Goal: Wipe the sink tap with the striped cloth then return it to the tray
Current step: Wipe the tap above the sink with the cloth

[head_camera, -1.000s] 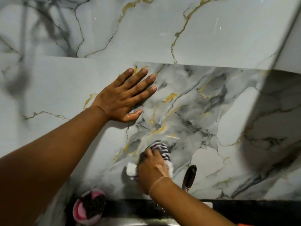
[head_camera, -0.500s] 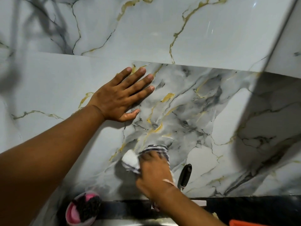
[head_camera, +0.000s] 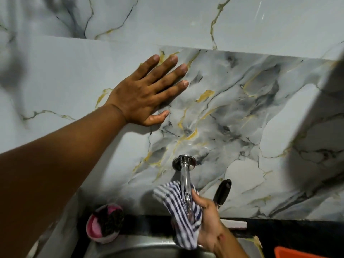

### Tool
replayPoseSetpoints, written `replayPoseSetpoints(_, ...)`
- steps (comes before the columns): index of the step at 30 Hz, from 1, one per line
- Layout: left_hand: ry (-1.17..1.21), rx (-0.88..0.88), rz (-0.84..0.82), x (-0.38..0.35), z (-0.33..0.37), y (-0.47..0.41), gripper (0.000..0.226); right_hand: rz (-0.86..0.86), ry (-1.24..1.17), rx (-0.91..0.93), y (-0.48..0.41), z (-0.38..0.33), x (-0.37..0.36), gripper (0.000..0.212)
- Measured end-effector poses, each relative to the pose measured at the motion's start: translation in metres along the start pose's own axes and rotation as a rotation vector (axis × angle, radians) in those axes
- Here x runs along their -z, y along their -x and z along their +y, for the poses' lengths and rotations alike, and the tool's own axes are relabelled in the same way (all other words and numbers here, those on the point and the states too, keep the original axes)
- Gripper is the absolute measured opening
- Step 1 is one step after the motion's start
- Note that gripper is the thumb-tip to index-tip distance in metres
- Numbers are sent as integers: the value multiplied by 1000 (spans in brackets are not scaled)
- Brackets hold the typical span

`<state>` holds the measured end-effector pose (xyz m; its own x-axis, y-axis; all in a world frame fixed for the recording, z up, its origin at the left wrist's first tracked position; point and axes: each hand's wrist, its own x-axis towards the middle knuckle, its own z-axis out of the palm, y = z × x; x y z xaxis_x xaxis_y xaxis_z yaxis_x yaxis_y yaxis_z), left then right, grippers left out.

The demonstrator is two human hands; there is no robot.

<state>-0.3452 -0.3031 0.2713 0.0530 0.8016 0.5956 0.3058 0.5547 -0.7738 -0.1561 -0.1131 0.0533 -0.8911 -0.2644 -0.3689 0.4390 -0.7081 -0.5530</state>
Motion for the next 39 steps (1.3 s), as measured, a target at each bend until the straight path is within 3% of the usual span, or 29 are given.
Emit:
replayPoseSetpoints(2, -9, 0, -3, 0, 1, 1, 78, -41, 30, -8, 1, -3, 6, 55)
replayPoseSetpoints(7, -5, 6, -4, 0, 1, -1, 79, 28, -66, 31, -20, -28, -18, 60)
replayPoseSetpoints(9, -8, 5, 0, -1, 0, 0, 79, 96, 9, 41, -14, -20, -14, 52)
replayPoseSetpoints(12, -5, 7, -4, -1, 0, 0, 78, 348, 391, 107, 10, 9, 5, 51)
replayPoseSetpoints(14, -9, 4, -7, -1, 1, 0, 77, 555, 572, 345, 28, 26, -11, 22)
replayPoseSetpoints(16, -17, 0, -4, 0, -1, -1, 78, 485, 775, 575, 35, 30, -42, 18)
replayPoseSetpoints(20, -13, 2, -3, -1, 2, -1, 80, 417, 1518, 833, 20, 3, -75, 52)
replayPoseSetpoints(23, -29, 6, 8, -3, 0, 0, 81, 466, 1941, 813, 27, 11, -65, 64)
replayPoseSetpoints(26, -13, 6, 7, -3, 2, 0, 81, 339, 2239, 876, 50, 49, -36, 48)
replayPoseSetpoints(28, -4, 0, 0, -2, 2, 0, 80, 279, 2417, 798, 49, 52, -32, 61)
replayPoseSetpoints(30, -2, 2, -2, -1, 2, 0, 79, 282, 2693, 727, 45, 38, -50, 47)
replayPoseSetpoints(33, -7, 9, 2, -1, 1, 0, 80, 229, 2847, 427, 28, 14, -81, 51)
replayPoseSetpoints(34, -14, 6, 6, -1, 1, 0, 80, 198, 2875, 415, 26, 12, -82, 52)
replayPoseSetpoints(35, -15, 2, 12, -1, 0, 0, 80, 156, 2908, 405, 27, 12, -78, 48)
replayPoseSetpoints(37, -10, 1, 13, 0, 1, -1, 79, 5, 2972, 212, 43, 21, -58, 41)
replayPoseSetpoints(38, -7, 1, 12, 1, 1, -1, 79, -24, 2978, 187, 50, 23, -49, 41)
replayPoseSetpoints(39, -7, 1, 11, 1, 1, -1, 79, -55, 2976, 288, 53, 24, -42, 41)
